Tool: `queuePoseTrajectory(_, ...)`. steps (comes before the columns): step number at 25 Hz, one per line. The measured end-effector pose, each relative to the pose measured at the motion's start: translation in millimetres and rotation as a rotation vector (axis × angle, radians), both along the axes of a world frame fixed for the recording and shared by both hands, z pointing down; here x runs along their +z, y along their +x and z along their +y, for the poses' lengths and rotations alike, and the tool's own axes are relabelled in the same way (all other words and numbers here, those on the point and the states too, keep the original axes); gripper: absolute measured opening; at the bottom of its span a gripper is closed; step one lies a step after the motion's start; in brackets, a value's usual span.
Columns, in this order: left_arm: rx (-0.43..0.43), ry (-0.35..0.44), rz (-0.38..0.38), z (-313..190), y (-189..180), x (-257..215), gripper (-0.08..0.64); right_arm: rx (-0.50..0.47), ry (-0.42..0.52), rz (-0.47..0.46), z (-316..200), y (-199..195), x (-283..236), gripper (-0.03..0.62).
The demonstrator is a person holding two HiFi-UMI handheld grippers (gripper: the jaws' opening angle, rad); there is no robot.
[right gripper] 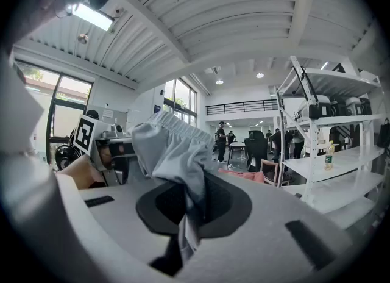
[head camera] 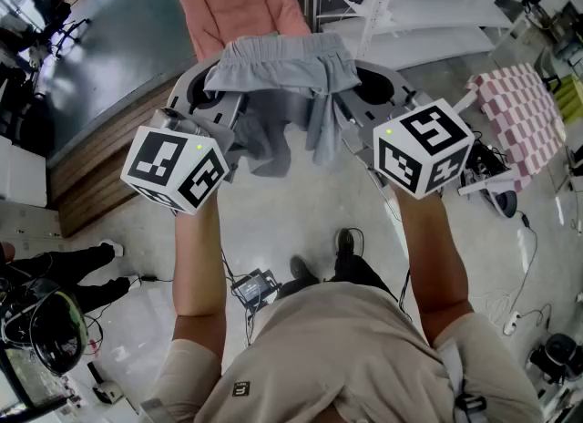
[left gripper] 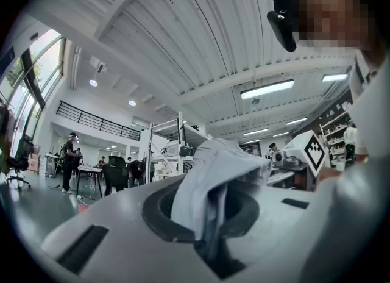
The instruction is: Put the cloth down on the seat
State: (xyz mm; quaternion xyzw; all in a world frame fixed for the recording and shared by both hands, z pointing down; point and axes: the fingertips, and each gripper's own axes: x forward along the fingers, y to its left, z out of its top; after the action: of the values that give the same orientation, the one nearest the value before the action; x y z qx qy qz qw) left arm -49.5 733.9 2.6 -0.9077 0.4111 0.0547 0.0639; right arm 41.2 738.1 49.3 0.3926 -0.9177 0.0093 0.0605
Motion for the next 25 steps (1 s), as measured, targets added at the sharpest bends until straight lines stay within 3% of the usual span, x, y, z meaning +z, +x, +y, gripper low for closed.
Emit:
queuePoseTrajectory(7,0.012,-0.034,0.0,-7.3,-2.5,17.8,0.032,0.031,-0.007,-0.011,-7.8,-0.9,10.2,0.012)
queuePoseTrajectory(17,0.029,-0.024,-0.006,-15.2,-4.9,18.6,0.032,0.043,0.006,-0.006,-14.1,-4.9,14.0,0.012)
queuePoseTrajectory(25,0.016,-0.042,-0.011,-64.6,8.9,23.2,0.032,0.034,-0.006,-0.014,-69.8,11.2,18.1,0.015)
